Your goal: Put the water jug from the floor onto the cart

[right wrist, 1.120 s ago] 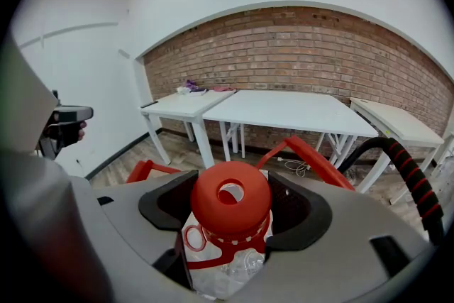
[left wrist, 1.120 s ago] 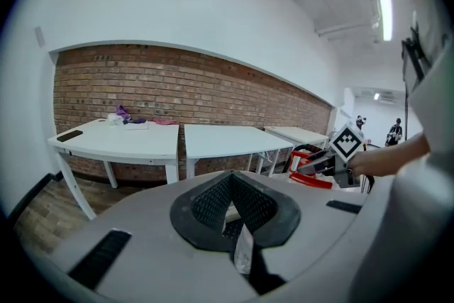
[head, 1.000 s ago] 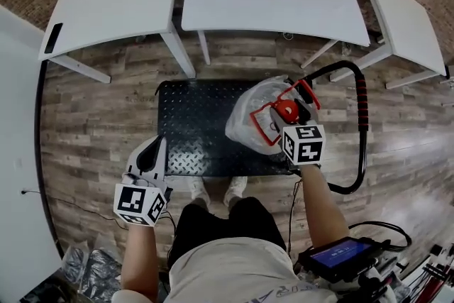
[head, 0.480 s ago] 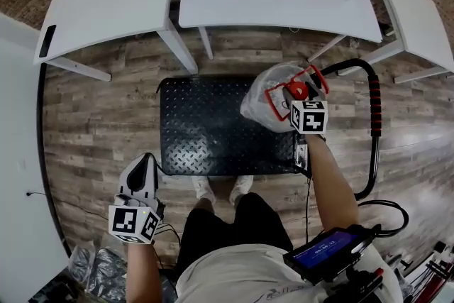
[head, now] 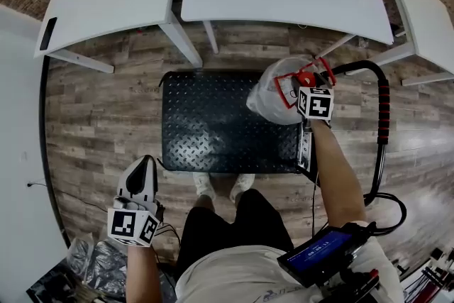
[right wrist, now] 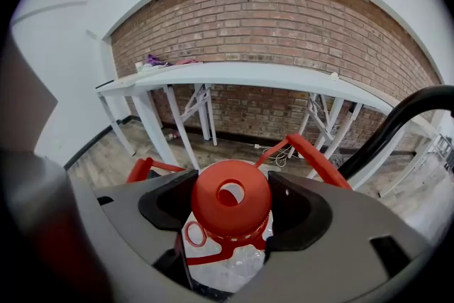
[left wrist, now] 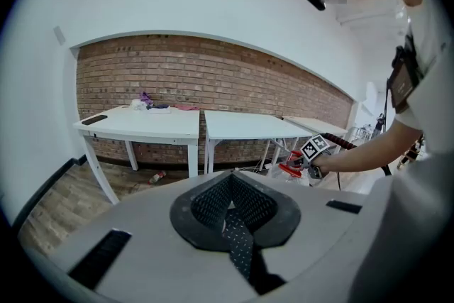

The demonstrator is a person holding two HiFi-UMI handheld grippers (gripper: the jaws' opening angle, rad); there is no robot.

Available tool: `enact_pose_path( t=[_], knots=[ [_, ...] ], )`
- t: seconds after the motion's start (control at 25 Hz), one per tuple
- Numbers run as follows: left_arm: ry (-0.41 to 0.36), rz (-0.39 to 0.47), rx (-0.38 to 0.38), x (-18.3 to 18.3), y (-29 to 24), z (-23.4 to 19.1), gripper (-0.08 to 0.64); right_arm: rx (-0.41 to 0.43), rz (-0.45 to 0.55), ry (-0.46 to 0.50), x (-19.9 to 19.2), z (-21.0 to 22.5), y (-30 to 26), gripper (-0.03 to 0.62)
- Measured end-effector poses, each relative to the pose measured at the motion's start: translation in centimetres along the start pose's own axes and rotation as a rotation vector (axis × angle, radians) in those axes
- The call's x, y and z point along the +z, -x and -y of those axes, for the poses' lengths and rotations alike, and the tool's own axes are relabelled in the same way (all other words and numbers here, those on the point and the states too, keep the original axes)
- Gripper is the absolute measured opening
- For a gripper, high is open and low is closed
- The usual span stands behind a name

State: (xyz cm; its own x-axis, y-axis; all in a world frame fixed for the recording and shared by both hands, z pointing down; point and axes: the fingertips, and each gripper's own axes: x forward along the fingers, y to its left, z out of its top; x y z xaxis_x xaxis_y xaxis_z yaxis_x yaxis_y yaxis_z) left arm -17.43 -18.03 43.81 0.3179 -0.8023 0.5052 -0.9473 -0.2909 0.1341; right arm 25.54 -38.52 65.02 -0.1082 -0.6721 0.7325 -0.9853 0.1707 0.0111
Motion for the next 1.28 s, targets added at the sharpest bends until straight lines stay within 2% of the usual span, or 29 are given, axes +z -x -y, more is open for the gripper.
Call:
enact_pose_path(
  t=[0.4, 0.84, 1.08, 1.28],
  knots=[
    [0.001, -0.013, 0.003, -0.4, -0.4, 0.5, 0.000, -0.012, 0.002, -0.051, -1.0, 1.5, -0.6, 0.314],
    [-0.016, -0.015, -0.046, -0.2, -1.6, 2.3, 0.000, -0.005, 0.022, -0.076, -2.4, 2.0, 0.7, 0.314],
    [-0.023, -0.022, -0.064, -0.2, -1.8, 2.9, 0.000, 0.001, 0.076, -0.070, -1.1, 2.3, 1.9, 0.316],
    [-0.022, -0.001, -0.096, 0.3, -1.9, 3.0, 0.000, -0.004, 0.161, -0.078, 0.4, 1.6, 6.0, 0.315]
  ],
)
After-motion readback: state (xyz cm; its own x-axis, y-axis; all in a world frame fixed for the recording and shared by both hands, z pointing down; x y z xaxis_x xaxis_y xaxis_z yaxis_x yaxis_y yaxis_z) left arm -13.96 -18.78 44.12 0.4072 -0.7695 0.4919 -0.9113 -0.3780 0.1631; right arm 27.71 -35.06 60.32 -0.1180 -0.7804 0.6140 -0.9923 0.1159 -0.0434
